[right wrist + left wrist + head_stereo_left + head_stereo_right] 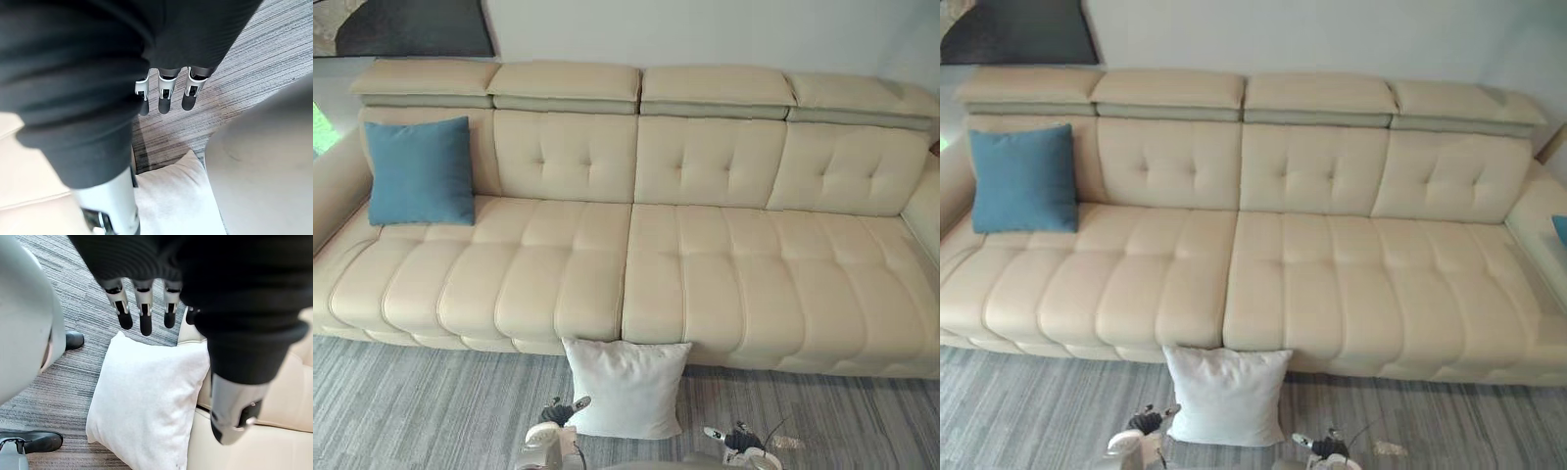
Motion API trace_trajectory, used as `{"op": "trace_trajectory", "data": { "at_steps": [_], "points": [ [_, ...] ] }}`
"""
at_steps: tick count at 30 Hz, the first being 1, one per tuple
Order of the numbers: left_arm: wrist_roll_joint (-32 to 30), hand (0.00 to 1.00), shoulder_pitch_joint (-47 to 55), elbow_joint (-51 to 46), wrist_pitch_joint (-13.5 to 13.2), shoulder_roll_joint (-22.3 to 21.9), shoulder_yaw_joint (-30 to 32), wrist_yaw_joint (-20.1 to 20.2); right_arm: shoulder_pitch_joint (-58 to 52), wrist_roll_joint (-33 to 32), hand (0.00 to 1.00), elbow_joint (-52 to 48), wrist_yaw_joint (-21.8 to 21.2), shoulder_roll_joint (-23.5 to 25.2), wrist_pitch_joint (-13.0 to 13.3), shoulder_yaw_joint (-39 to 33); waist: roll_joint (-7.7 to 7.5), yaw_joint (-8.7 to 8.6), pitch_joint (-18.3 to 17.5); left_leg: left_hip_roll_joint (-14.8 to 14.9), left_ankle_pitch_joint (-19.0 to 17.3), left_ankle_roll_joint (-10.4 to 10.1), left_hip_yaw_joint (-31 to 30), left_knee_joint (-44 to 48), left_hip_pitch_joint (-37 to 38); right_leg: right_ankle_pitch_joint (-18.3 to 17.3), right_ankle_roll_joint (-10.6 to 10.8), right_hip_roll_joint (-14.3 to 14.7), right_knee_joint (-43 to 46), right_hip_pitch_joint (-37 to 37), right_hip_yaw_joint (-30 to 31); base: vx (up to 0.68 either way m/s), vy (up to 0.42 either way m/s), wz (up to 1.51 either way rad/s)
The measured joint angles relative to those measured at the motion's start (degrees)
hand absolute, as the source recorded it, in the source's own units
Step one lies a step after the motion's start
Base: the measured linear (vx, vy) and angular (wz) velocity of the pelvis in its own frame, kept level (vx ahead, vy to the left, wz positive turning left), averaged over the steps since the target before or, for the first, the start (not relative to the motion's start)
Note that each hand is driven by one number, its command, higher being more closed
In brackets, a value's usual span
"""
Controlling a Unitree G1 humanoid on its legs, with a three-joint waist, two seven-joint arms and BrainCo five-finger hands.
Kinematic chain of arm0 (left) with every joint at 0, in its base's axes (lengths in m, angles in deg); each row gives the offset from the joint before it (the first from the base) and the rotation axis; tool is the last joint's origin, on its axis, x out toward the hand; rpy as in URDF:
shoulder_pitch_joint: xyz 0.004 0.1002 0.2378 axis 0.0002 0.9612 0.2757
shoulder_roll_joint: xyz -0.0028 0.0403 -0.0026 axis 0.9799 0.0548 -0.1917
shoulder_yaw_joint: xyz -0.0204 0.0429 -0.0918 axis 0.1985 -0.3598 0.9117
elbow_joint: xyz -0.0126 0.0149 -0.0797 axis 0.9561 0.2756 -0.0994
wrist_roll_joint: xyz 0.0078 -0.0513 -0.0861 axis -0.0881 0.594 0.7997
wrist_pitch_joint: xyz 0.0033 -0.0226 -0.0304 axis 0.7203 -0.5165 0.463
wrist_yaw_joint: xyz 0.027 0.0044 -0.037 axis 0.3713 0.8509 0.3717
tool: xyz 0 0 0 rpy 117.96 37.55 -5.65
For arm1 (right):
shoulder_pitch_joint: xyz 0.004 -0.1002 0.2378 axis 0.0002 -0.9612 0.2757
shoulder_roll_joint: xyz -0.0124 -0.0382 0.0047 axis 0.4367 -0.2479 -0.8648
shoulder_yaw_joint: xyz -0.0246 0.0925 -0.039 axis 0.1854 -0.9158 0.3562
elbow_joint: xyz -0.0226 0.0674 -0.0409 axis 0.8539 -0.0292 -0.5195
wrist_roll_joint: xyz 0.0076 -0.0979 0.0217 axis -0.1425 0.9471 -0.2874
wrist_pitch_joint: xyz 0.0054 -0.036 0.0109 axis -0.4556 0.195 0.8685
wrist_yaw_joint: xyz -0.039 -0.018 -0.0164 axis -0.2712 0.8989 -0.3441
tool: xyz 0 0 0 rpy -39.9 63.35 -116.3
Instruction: Pick up cushions and gather them together orderly.
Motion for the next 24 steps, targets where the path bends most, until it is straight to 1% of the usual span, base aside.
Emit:
{"op": "trace_trajectory", "data": {
  "at_steps": [1,2,3,4,5,6,7,9,11,12,13,14,15,16,17,18,21,22,23,24],
  "points": [
    [0.46,0.00,-0.32,-0.07,-0.04,-0.01,0.04,-0.16,0.44,-0.05,0.00,0.03,0.26,-0.07,0.12,0.00,0.46,0.07,0.21,-0.02,0.00,0.01,-0.10,0.82,-1.48,-0.01,0.00,0.04,0.93,-1.37,0.02,-0.12,-0.033,0.07],
    [1.28,0.00,-1.82,-0.60,0.01,0.05,0.10,-1.38,1.64,-1.03,0.00,0.09,0.95,-0.85,0.42,0.01,0.49,0.04,1.74,0.30,-0.12,0.19,-0.63,4.10,-6.23,-0.03,-0.01,0.09,4.00,-5.55,0.03,-0.13,-0.040,0.10],
    [1.93,0.00,-2.37,-0.84,-0.01,0.11,0.09,-1.75,2.34,-1.70,0.00,0.05,1.16,-0.99,0.42,-0.01,0.73,0.04,2.40,0.42,-0.15,0.25,-1.01,5.28,-7.78,-0.03,-0.02,0.13,5.05,-6.92,0.00,-0.21,-0.060,0.25],
    [4.34,0.00,-4.31,-1.81,-0.12,0.37,0.16,-2.90,4.60,-2.94,0.00,-0.10,2.13,-1.43,0.50,-0.08,1.21,0.02,4.67,0.87,-0.52,0.74,-2.48,9.55,-13.12,-0.23,-0.13,0.21,8.85,-11.58,-0.51,-0.25,-0.051,0.27],
    [5.25,0.00,-5.27,-2.63,-0.15,0.58,0.29,-3.57,5.90,-3.97,0.00,-0.22,2.48,-1.58,0.58,-0.09,1.08,0.03,5.75,1.11,-0.97,0.93,-3.15,11.96,-16.16,-0.74,-0.41,0.23,11.08,-14.35,-0.75,-0.34,-0.056,0.36],
    [7.09,0.00,-7.34,-3.94,-0.20,1.24,0.71,-4.49,8.07,-4.71,0.00,-0.99,2.78,-1.76,0.80,-0.12,0.65,0.01,7.67,1.42,-1.86,1.05,-4.15,16.30,-21.56,-1.98,-0.56,0.21,15.09,-19.31,-0.76,-0.31,-0.042,0.26],
    [7.34,0.00,-8.12,-4.45,-0.19,1.50,0.73,-4.68,8.84,-5.09,0.00,-1.29,3.00,-1.89,0.91,-0.14,0.55,-0.01,8.31,1.58,-2.34,0.91,-4.61,17.97,-23.38,-2.45,-0.72,0.21,16.67,-20.94,-0.82,-0.31,-0.045,0.26],
    [8.93,0.00,-11.19,-8.46,-0.22,2.92,0.65,-5.09,11.85,-6.33,0.00,-5.00,3.80,-2.90,1.04,-0.16,0.25,0.01,9.78,2.40,-4.31,1.04,-5.93,25.46,-32.86,-3.97,-0.90,0.19,23.87,-29.92,-0.79,-0.30,-0.031,0.16],
    [9.41,0.00,-13.52,-10.85,-0.27,4.05,0.52,-5.84,14.27,-6.36,0.00,-7.72,4.19,-3.94,1.13,-0.14,0.23,-0.02,11.21,2.49,-4.44,0.92,-6.24,28.07,-36.94,-4.06,-0.88,0.11,26.57,-34.07,-0.37,-0.24,-0.005,0.06],
    [9.44,0.00,-15.45,-12.14,-0.42,5.23,0.53,-5.94,16.23,-6.41,0.00,-9.26,4.53,-4.83,1.35,-0.07,0.34,-0.06,12.06,2.93,-4.50,1.08,-6.43,29.84,-39.92,-4.41,-0.93,0.12,28.29,-37.06,-0.27,-0.31,-0.010,0.03],
    [9.61,0.00,-18.51,-12.93,-0.74,7.12,0.53,-6.16,19.32,-6.75,0.00,-10.85,4.74,-6.23,1.51,0.20,0.41,-0.13,12.36,3.14,-4.49,1.11,-6.79,32.21,-44.75,-4.32,-0.88,0.13,30.47,-41.77,-0.14,-0.21,-0.010,0.03],
    [9.75,0.00,-19.61,-13.18,-0.84,7.78,0.53,-6.22,20.38,-6.78,0.00,-11.45,4.80,-6.68,1.52,0.27,0.43,-0.12,12.43,3.18,-4.46,1.15,-6.94,32.87,-46.37,-4.19,-0.83,0.14,31.08,-43.42,-0.11,-0.31,-0.010,0.01],
    [10.77,0.00,-22.42,-13.93,-0.96,9.53,0.51,-6.78,23.65,-6.82,0.00,-12.59,4.96,-7.99,1.65,0.95,0.30,-0.11,13.18,3.34,-4.45,1.16,-7.18,34.25,-49.89,-3.88,-0.79,0.19,32.35,-47.03,0.15,-0.24,0.004,-0.02],
    [11.39,0.00,-25.88,-14.27,-1.30,11.43,0.47,-7.20,27.60,-6.78,0.00,-14.23,5.20,-9.38,1.72,1.57,0.38,-0.10,15.10,3.48,-4.37,1.29,-7.49,35.14,-52.81,-3.42,-0.71,0.27,32.96,-49.88,0.21,-0.28,0.004,-0.04],
    [11.59,0.00,-26.95,-14.53,-1.29,12.12,0.48,-7.29,29.00,-6.75,0.00,-14.77,5.34,-9.82,1.88,1.99,0.38,-0.12,15.58,3.64,-4.36,1.29,-7.59,35.47,-54.01,-3.05,-0.60,0.37,33.10,-51.04,0.17,-0.18,0.001,-0.06],
    [11.62,0.00,-29.41,-15.48,-1.30,13.84,0.19,-7.50,32.44,-6.73,0.00,-15.96,5.66,-10.90,2.04,2.80,0.44,-0.12,16.45,4.11,-4.22,1.47,-7.91,36.43,-57.28,-2.16,-0.81,0.69,33.54,-54.02,-0.08,-0.13,-0.005,-0.03],
    [11.58,0.00,-35.61,-16.38,-1.35,17.09,-1.75,-8.38,39.90,-6.22,0.00,-16.64,6.11,-13.23,2.74,3.63,0.45,0.04,18.84,4.86,-3.15,2.06,-8.30,39.26,-63.79,-1.67,-0.91,1.01,36.42,-60.30,-0.05,-0.09,-0.014,0.04],
    [11.56,0.00,-38.31,-16.47,-1.39,18.29,-2.53,-8.39,43.21,-6.18,0.00,-16.70,6.29,-14.11,2.85,4.10,0.41,0.04,19.38,5.15,-2.86,2.23,-8.41,40.51,-66.97,-1.63,-0.85,1.06,37.76,-63.50,0.02,-0.04,-0.016,0.05],
    [11.50,0.00,-41.61,-16.46,-1.38,19.33,-3.59,-8.41,46.70,-6.16,0.00,-16.74,6.49,-15.22,2.89,4.38,0.43,0.04,21.06,5.15,-2.26,2.93,-8.53,41.75,-69.20,-1.57,-0.70,1.06,39.31,-65.79,0.11,-0.03,-0.018,0.07],
    [11.49,0.00,-43.53,-16.51,-1.39,19.92,-4.31,-8.38,48.65,-6.16,0.00,-16.76,6.60,-15.83,2.92,4.63,0.31,0.04,22.04,5.14,-2.30,2.97,-8.56,42.53,-70.40,-1.58,-0.73,1.06,40.33,-67.09,0.36,-0.01,-0.021,0.12]
  ]
}}
